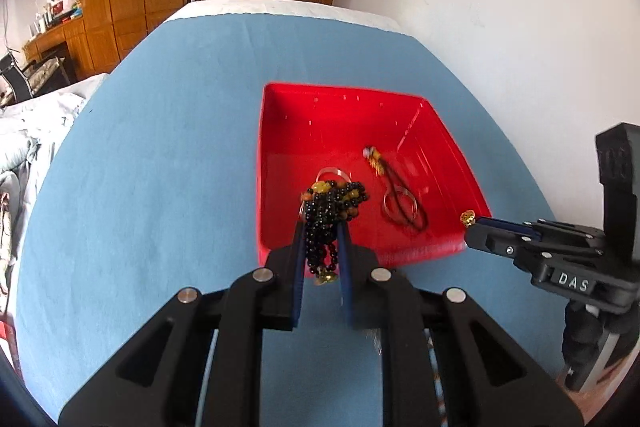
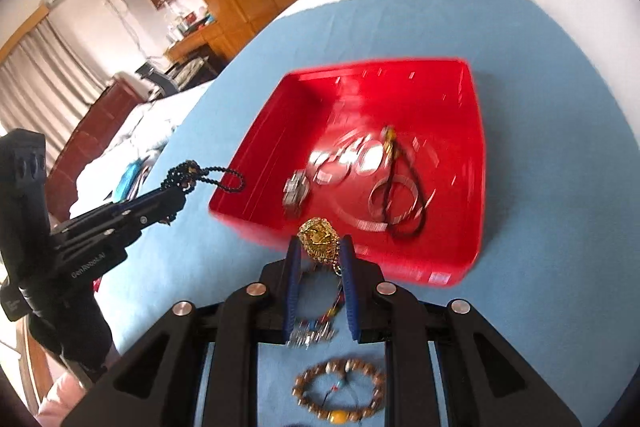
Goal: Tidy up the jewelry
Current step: 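Lower the black bracelet and gold pendant into the tin and open both tools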
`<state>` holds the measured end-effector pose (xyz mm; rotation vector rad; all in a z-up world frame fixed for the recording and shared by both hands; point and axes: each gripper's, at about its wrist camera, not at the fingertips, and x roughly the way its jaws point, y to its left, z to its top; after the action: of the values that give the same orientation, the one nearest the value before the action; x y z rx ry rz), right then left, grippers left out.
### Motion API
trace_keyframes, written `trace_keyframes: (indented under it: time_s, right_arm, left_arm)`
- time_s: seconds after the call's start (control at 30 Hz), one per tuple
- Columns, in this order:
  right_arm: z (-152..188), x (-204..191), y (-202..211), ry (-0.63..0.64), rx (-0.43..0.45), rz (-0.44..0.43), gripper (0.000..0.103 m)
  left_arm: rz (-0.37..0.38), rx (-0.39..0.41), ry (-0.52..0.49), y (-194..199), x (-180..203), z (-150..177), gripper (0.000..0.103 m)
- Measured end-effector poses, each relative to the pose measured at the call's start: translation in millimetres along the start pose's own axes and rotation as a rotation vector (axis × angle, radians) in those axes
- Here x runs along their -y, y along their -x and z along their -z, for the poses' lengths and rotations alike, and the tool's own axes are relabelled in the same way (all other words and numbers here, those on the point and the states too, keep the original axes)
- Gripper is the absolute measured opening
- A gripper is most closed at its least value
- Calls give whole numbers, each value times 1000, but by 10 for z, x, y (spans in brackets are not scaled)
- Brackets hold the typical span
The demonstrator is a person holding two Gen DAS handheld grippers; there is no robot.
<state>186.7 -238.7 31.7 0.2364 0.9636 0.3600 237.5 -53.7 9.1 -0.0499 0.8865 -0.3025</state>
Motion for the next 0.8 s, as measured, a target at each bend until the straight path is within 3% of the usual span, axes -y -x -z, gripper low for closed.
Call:
trace_keyframes:
  time_s: [0.33, 0.7, 0.77, 0.8]
  right_arm:
    - [-391, 190, -271, -40, 26, 42, 19]
    - [-506, 425, -727, -85, -44, 100, 19]
    - [-499, 443, -747, -85, -49, 97, 21]
    - [-495, 447, -745, -85, -46, 96, 22]
  left_arm:
    - [-18, -10, 26, -444, 52, -380, 14]
    - [-34, -127, 22, -1089, 120, -485, 15]
    - [-27, -141, 27, -1118, 102, -474, 21]
    - [-26, -146, 31, -1125, 92, -472, 38]
